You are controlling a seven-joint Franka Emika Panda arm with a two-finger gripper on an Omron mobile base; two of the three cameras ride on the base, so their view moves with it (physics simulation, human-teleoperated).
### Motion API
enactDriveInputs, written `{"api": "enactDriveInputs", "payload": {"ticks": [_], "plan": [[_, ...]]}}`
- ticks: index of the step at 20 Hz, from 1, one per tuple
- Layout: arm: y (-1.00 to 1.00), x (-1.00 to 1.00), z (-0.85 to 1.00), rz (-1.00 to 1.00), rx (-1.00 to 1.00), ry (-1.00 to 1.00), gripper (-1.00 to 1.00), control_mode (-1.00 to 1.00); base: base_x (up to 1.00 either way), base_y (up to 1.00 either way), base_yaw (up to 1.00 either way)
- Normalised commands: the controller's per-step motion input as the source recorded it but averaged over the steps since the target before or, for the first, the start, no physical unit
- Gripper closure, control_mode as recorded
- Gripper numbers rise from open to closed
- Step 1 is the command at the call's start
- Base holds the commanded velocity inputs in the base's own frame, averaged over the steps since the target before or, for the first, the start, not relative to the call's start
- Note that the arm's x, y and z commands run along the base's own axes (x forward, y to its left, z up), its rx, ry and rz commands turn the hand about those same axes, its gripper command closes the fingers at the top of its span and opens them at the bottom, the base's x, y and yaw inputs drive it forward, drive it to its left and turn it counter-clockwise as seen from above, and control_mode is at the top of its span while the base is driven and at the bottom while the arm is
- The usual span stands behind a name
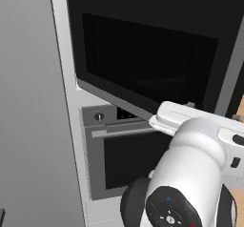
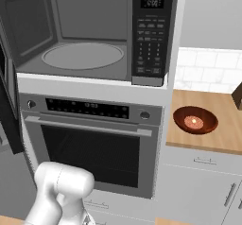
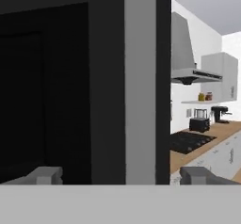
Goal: Open the microwave, place the bowl with waffle inside the microwave, then close the microwave door and turn it on.
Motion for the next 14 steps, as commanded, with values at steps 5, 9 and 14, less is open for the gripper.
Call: {"api": "enactDriveInputs", "payload": {"ticks": [5,9,14], "plan": [[-0.20,-0.45,0.14,0.09,-0.04,0.00,-1.00,-1.00,0.00,0.00,0.00],[-0.53,0.26,0.00,0.51,0.18,0.14,-1.00,-1.00,0.00,0.00,0.00],[-0.67,0.42,-0.01,0.44,0.45,0.06,-1.00,-1.00,0.00,0.00,0.00]]}}
